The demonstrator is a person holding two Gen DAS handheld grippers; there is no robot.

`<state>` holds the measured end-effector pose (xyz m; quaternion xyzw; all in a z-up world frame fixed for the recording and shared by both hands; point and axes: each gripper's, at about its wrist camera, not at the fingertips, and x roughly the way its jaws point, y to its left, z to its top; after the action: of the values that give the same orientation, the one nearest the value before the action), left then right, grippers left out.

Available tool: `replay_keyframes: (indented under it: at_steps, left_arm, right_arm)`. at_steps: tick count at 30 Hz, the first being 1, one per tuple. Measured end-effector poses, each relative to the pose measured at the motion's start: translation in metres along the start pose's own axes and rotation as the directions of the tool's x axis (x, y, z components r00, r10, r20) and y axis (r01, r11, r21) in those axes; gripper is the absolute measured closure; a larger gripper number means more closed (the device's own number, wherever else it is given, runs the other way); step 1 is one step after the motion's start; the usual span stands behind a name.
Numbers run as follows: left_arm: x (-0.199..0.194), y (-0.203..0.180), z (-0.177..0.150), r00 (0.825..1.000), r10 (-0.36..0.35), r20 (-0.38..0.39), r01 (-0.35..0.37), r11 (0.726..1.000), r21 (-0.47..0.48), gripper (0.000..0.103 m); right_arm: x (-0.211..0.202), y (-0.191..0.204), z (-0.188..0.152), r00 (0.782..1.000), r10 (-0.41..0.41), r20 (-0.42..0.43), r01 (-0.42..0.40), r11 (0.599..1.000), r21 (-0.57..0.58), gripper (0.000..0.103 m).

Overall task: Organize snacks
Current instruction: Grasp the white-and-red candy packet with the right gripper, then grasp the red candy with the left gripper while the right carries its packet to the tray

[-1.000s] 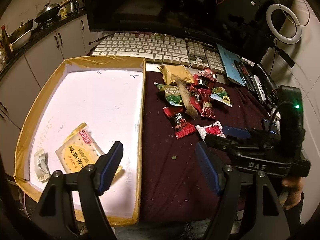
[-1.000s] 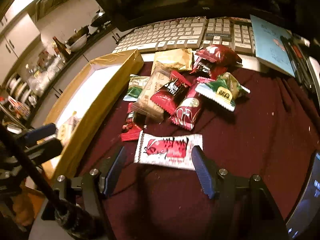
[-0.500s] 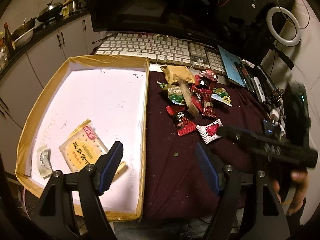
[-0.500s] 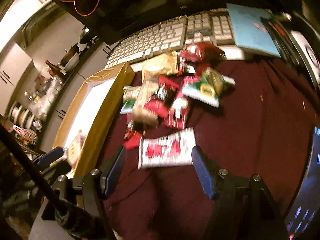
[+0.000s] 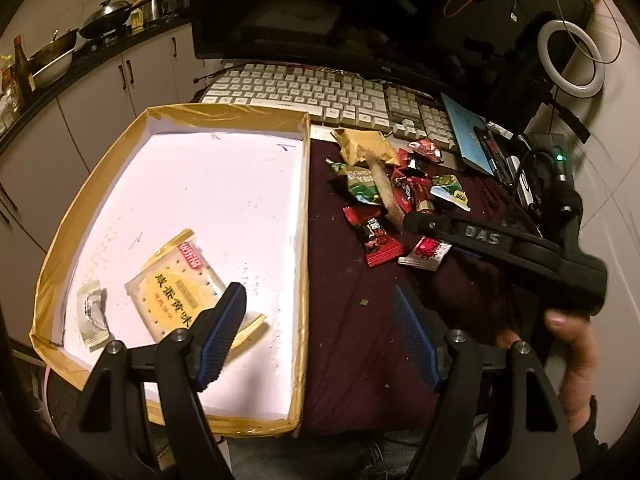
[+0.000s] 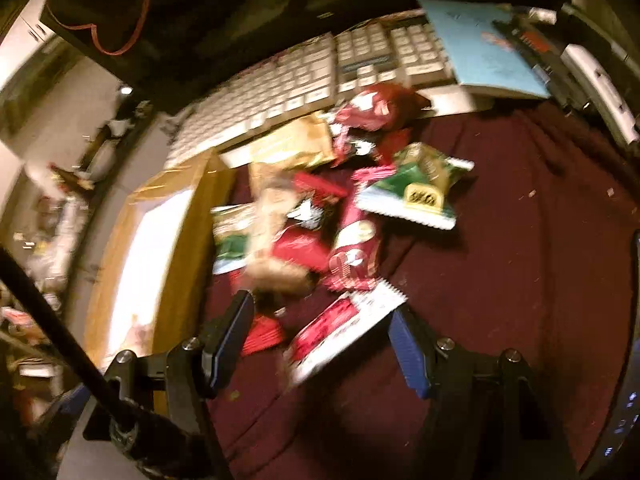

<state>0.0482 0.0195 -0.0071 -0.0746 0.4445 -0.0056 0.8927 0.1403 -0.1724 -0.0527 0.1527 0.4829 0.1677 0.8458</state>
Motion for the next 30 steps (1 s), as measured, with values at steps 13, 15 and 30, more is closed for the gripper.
replay_keyframes:
  at_steps: [13, 15, 30]
  left_arm:
    - [0.009, -0.02, 0.008, 1.0, 0.017, -0.017, -0.016, 0.999, 0.052, 0.028]
    - [0.016, -0.028, 0.013, 0.999, 0.008, -0.032, -0.006, 0.997, 0.078, 0.028]
    - [0.104, -0.073, 0.047, 0.976, 0.129, -0.174, -0.101, 0.982, 0.161, 0.054]
  right_arm:
    - [-0.02, -0.011, -0.028, 0.991, 0.106, 0.079, -0.099, 0.991, -0.094, 0.093]
    - [-0.027, -0.02, -0.027, 0.983, 0.163, 0.081, -0.158, 0.985, -0.074, 0.093]
    - [-0.034, -0.034, -0.02, 0.961, 0.139, 0.238, -0.121, 0.989, -0.089, 0.093]
